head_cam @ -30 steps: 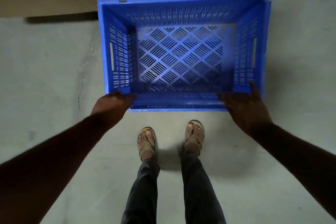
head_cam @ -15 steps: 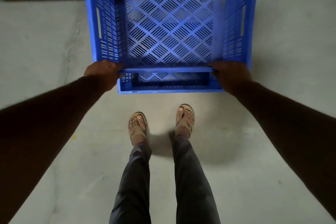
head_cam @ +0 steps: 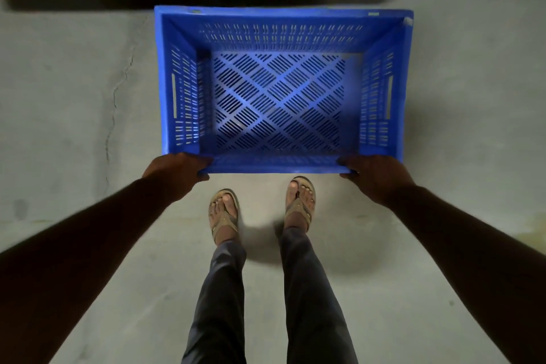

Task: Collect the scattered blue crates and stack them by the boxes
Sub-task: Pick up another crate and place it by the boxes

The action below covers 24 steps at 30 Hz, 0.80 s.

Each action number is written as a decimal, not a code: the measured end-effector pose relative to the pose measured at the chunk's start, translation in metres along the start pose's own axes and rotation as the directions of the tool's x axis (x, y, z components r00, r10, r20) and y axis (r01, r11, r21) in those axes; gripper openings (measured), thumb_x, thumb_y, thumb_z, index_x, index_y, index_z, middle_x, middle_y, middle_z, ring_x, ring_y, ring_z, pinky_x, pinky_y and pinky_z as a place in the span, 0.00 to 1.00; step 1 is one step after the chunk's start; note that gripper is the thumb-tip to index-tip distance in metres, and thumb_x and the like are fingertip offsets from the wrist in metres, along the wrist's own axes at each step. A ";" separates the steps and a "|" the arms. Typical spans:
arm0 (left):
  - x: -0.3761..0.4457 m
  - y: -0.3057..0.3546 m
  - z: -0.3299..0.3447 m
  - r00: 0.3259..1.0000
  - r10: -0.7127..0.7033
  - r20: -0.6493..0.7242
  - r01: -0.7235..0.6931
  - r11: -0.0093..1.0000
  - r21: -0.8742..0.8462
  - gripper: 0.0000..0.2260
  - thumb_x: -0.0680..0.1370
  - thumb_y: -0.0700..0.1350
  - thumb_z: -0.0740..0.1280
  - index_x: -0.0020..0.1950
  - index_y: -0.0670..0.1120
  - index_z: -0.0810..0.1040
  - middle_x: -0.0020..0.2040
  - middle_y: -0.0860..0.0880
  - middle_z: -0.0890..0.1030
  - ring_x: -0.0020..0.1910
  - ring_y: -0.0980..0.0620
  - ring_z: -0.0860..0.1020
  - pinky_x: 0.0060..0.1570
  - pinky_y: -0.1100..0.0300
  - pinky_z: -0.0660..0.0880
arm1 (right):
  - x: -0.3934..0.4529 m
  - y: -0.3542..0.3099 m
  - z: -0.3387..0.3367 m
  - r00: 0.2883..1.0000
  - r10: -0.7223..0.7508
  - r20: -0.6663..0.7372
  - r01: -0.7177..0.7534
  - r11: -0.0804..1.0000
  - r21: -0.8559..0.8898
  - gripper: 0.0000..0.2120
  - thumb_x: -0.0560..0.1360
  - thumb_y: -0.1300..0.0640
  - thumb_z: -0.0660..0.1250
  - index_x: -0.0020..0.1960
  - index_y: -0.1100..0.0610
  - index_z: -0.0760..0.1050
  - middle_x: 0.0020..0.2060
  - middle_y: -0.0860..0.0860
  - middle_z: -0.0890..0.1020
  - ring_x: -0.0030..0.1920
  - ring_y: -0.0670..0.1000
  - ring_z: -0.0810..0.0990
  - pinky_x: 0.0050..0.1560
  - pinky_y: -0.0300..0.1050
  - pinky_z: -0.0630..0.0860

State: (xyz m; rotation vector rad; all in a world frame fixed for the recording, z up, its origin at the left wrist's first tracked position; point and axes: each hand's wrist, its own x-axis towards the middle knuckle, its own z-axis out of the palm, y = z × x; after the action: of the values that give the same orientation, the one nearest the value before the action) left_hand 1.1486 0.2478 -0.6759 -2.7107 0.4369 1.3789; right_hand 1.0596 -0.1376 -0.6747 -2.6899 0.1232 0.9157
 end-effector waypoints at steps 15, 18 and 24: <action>0.019 0.000 0.002 0.996 0.077 0.033 -0.080 0.992 0.093 0.19 0.81 0.59 0.62 0.71 0.57 0.73 0.68 0.48 0.78 0.64 0.43 0.78 0.62 0.53 0.76 | 0.018 0.037 0.019 0.978 -0.196 0.070 0.197 0.980 -0.007 0.20 0.75 0.54 0.74 0.66 0.52 0.80 0.63 0.58 0.83 0.60 0.63 0.83 0.61 0.59 0.79; 0.024 -0.006 0.007 0.993 0.098 0.069 -0.108 0.983 0.149 0.18 0.81 0.58 0.62 0.71 0.58 0.72 0.66 0.48 0.79 0.63 0.43 0.79 0.62 0.51 0.77 | 0.022 0.045 0.024 0.969 -0.238 0.068 0.241 0.969 -0.048 0.19 0.74 0.55 0.75 0.65 0.53 0.81 0.61 0.59 0.83 0.58 0.64 0.84 0.57 0.60 0.80; 0.021 -0.001 0.012 0.985 0.172 0.014 -0.170 0.981 -0.089 0.21 0.81 0.52 0.65 0.73 0.51 0.72 0.69 0.45 0.77 0.65 0.41 0.78 0.67 0.51 0.72 | 0.009 0.037 0.044 0.922 -0.308 -0.237 0.295 0.951 -0.090 0.21 0.78 0.49 0.69 0.68 0.56 0.78 0.58 0.57 0.85 0.53 0.62 0.83 0.54 0.59 0.81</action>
State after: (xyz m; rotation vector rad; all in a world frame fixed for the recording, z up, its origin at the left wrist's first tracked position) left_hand 1.1514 0.2467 -0.6994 -2.7817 0.6361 1.5013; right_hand 1.0347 -0.1591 -0.7226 -2.7557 -0.2615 0.4945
